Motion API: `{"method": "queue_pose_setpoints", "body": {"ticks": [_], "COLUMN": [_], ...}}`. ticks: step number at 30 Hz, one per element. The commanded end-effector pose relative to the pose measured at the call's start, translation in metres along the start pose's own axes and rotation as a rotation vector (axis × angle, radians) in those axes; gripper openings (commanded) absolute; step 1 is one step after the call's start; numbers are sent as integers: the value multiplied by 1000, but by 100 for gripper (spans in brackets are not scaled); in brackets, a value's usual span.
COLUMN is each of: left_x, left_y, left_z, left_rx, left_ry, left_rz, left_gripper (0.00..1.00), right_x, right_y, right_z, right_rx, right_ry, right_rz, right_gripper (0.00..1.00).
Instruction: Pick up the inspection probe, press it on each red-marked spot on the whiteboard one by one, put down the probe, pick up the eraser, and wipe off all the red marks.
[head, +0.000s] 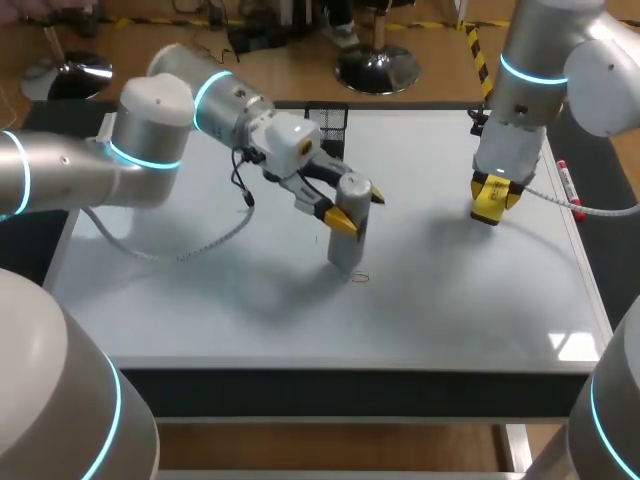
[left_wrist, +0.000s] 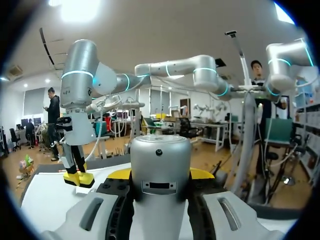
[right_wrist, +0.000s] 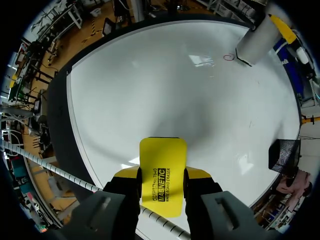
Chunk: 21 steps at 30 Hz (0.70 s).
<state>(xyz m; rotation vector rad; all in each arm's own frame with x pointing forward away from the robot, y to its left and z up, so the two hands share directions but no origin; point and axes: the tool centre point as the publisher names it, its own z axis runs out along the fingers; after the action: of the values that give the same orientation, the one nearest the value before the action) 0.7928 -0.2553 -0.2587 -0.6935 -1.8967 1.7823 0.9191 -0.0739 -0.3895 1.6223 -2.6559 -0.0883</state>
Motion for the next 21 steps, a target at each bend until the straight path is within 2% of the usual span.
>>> {"method": "queue_pose_setpoints", "body": {"ticks": [1,6,21], "left_x": [0,-1,5], "left_y": [-11,-21,-42], "left_z": [-26,-54,-144], "left_rx": [-13,0,-1], "left_ry": [0,-21,-48], "left_rz": [12,47,72], "left_gripper": [0,0,0], "right_x": [0,0,0], "right_y": [0,0,0], "right_z": [-1,-1,-1], "right_rx": [2,2,2], "right_ry": [2,2,2], "right_rz": [-2,-2,-2], "right_gripper": [0,0,0]}}
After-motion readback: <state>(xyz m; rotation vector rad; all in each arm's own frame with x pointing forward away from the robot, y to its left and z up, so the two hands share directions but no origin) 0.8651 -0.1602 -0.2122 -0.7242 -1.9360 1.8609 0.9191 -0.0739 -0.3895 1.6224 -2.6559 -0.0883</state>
